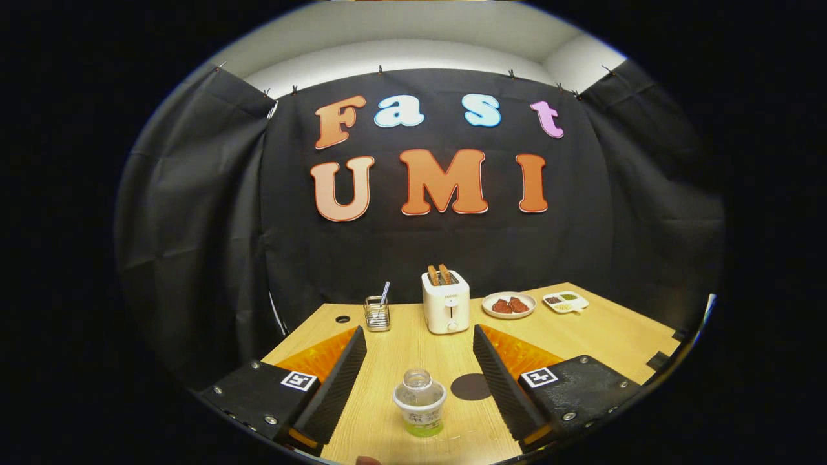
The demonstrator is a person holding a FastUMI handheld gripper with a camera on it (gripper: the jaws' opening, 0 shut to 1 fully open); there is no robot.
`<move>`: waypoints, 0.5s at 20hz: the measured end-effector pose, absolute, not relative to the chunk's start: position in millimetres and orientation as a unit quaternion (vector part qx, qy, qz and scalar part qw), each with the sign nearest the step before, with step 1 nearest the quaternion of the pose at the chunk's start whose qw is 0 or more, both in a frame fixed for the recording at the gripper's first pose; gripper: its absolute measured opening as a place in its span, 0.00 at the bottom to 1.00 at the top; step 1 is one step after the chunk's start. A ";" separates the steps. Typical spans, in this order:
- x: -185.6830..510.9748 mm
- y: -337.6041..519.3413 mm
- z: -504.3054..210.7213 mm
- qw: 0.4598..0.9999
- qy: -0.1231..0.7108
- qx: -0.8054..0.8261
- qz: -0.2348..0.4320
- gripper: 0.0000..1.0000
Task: Take the bottle from table, then pour the juice into the cup, finally place the bottle on the coaster
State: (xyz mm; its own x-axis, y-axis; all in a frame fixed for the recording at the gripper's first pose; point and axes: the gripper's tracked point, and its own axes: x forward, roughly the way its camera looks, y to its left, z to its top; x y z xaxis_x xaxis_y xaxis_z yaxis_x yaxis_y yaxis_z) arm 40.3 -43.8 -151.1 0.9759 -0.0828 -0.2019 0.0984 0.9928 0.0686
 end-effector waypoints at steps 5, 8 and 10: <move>48.9 -45.7 -187.0 0.990 0.126 0.019 -0.053 0.99; 50.8 -42.4 -205.3 0.989 0.138 0.012 -0.053 0.99; 49.8 -40.9 -216.4 0.988 0.146 0.001 -0.053 0.99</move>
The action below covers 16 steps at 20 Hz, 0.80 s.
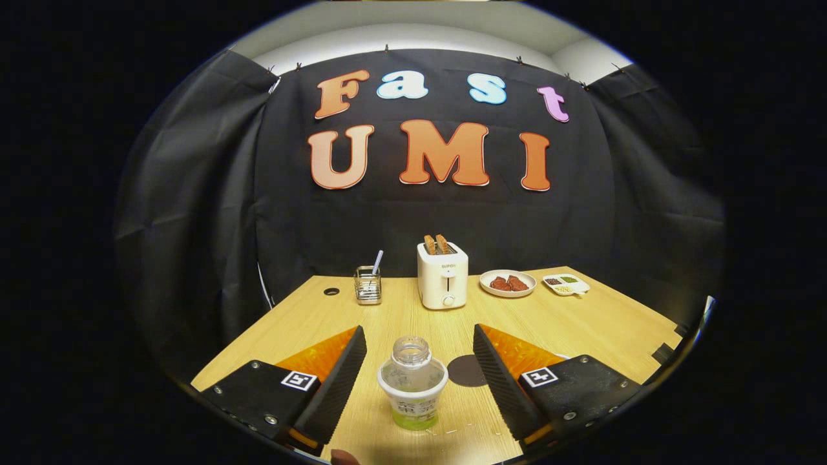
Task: Take the bottle from table, then pour the juice into the cup, finally place the bottle on the coaster
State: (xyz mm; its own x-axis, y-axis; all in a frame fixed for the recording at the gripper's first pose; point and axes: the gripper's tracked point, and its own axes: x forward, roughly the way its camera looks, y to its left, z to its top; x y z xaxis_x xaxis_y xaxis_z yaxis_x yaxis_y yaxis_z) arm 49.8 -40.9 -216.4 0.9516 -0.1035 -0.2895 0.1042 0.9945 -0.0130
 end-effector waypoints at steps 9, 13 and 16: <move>39.5 -36.3 -263.7 0.981 0.185 0.003 -0.048 0.99; 40.2 -36.6 -275.7 0.980 0.194 0.006 -0.048 0.99; 41.2 -37.8 -289.1 0.978 0.203 0.006 -0.050 0.99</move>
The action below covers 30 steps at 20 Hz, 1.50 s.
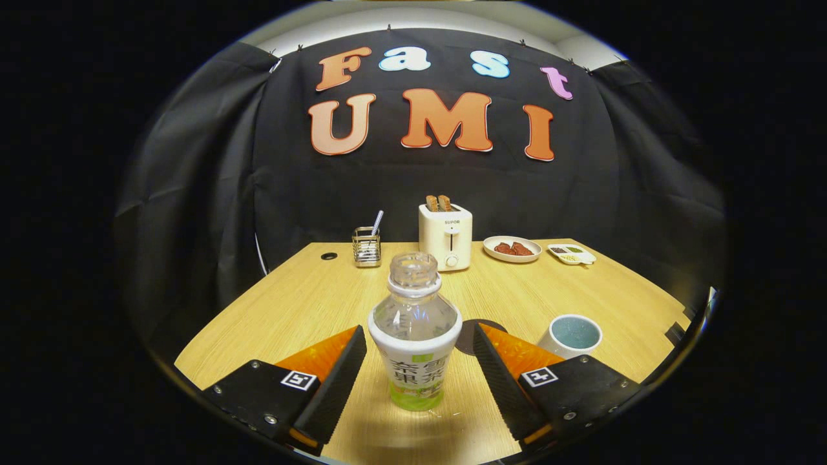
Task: Take the bottle from table, then pour the juice into the cup, finally place the bottle on the coaster
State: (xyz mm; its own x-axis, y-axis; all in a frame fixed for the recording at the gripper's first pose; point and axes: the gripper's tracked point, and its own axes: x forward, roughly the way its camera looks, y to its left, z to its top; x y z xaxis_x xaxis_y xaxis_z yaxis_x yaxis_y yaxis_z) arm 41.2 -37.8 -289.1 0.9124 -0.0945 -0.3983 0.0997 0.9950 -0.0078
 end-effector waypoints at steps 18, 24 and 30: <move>52.7 -31.7 -288.6 0.980 0.189 0.044 -0.039 0.62; 57.8 -30.9 -267.3 0.977 0.167 0.133 -0.025 0.62; 66.3 -38.4 -243.3 0.956 0.136 0.258 -0.015 0.62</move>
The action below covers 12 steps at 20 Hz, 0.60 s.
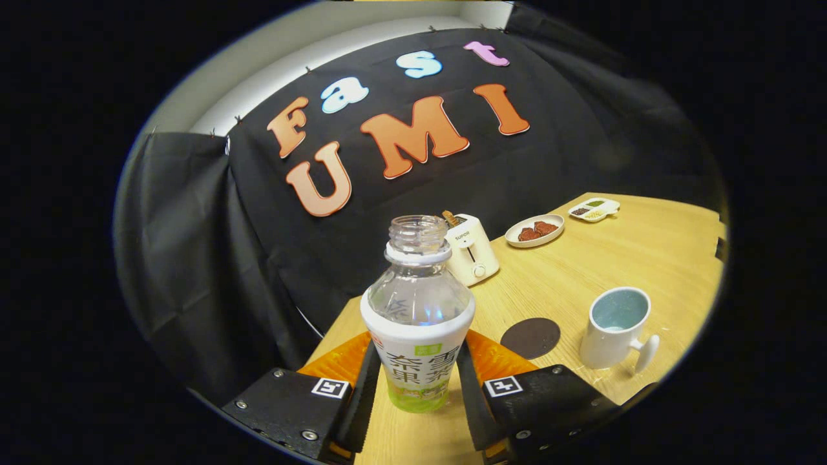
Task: Take the bottle from table, then pour the juice into the cup, finally place the bottle on the coaster
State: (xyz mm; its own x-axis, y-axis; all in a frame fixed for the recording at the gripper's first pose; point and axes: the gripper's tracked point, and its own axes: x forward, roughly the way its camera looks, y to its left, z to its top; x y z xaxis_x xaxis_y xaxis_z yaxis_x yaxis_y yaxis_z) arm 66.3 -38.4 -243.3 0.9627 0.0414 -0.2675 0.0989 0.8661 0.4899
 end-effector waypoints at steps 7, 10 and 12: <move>72.3 -49.9 -234.5 0.922 0.115 0.369 -0.017 0.62; 74.5 -54.1 -236.6 0.903 0.117 0.414 -0.018 0.62; 73.8 -59.2 -232.6 0.884 0.111 0.454 -0.018 0.62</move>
State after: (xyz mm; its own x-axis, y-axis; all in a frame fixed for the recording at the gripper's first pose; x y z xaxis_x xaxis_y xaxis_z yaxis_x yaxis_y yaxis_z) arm 73.8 -59.2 -232.6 0.9745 0.0686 -0.2134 0.1334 0.5878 0.7979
